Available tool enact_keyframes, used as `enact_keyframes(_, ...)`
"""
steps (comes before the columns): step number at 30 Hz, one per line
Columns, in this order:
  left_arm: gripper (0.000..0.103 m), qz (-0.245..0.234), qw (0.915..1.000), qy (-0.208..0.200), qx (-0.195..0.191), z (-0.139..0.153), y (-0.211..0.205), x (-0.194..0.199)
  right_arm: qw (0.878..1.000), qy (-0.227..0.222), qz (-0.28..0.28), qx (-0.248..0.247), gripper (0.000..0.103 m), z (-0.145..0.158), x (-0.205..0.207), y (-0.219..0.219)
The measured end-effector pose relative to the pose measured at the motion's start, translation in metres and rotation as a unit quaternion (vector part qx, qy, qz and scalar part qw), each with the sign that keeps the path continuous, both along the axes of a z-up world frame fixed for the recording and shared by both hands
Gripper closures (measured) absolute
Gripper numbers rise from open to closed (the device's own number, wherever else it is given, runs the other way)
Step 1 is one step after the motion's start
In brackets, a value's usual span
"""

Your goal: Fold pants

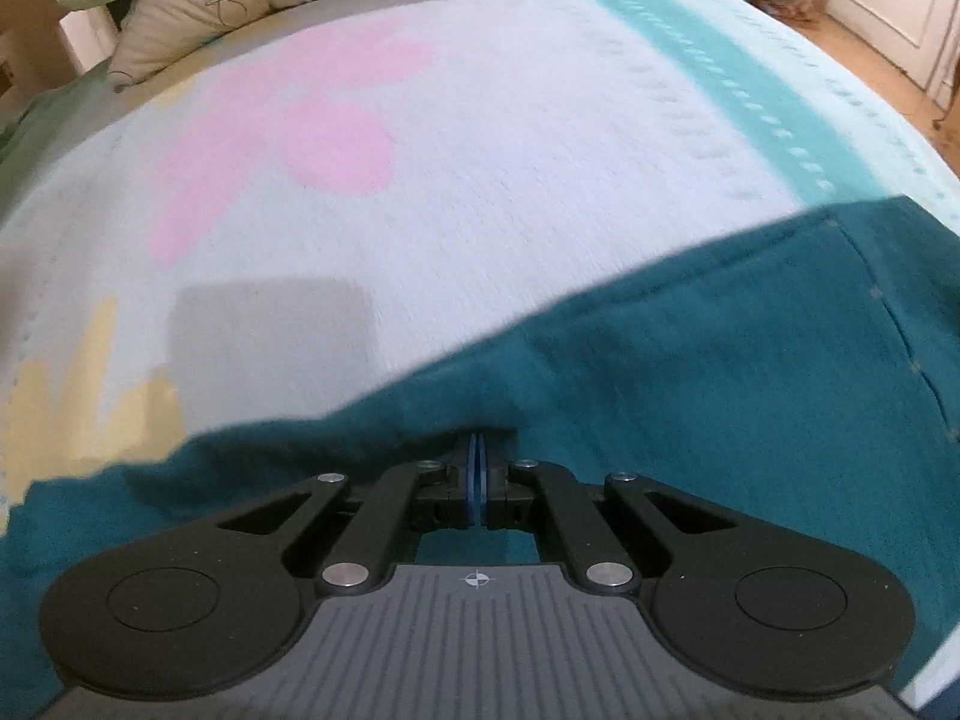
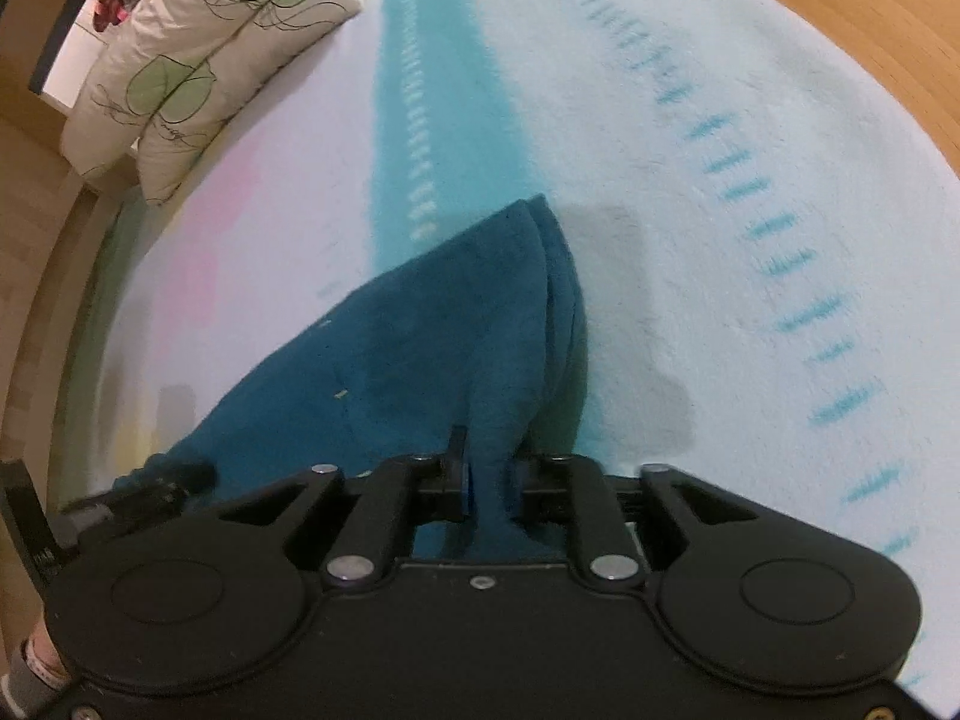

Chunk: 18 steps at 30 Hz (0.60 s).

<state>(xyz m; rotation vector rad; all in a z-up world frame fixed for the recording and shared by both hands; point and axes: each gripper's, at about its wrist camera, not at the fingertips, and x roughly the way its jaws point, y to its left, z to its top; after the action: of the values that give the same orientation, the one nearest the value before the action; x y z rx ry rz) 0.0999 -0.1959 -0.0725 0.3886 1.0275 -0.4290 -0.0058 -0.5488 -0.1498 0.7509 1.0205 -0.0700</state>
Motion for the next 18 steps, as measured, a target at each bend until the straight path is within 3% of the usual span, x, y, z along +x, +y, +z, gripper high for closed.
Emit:
enact_keyframes(2,0.101,0.004,1.0000,0.007,0.001,0.001,0.000,0.007,1.000,-0.003,-0.020,0.001,0.046,0.003,-0.010,-0.008)
enact_keyframes(10,0.100,0.037,0.9991,0.009,-0.017,0.000,0.002,0.017,1.000,-0.018,-0.004,0.009,0.044,-0.002,-0.033,-0.023)
enact_keyframes(14,0.100,0.059,0.9976,-0.029,0.022,-0.001,0.002,0.026,0.999,-0.035,0.025,0.011,0.033,-0.004,-0.026,-0.016)
enact_keyframes(18,0.100,0.055,0.9981,-0.020,0.021,0.002,0.003,0.034,0.998,-0.048,0.033,0.025,0.033,-0.008,-0.016,-0.012)
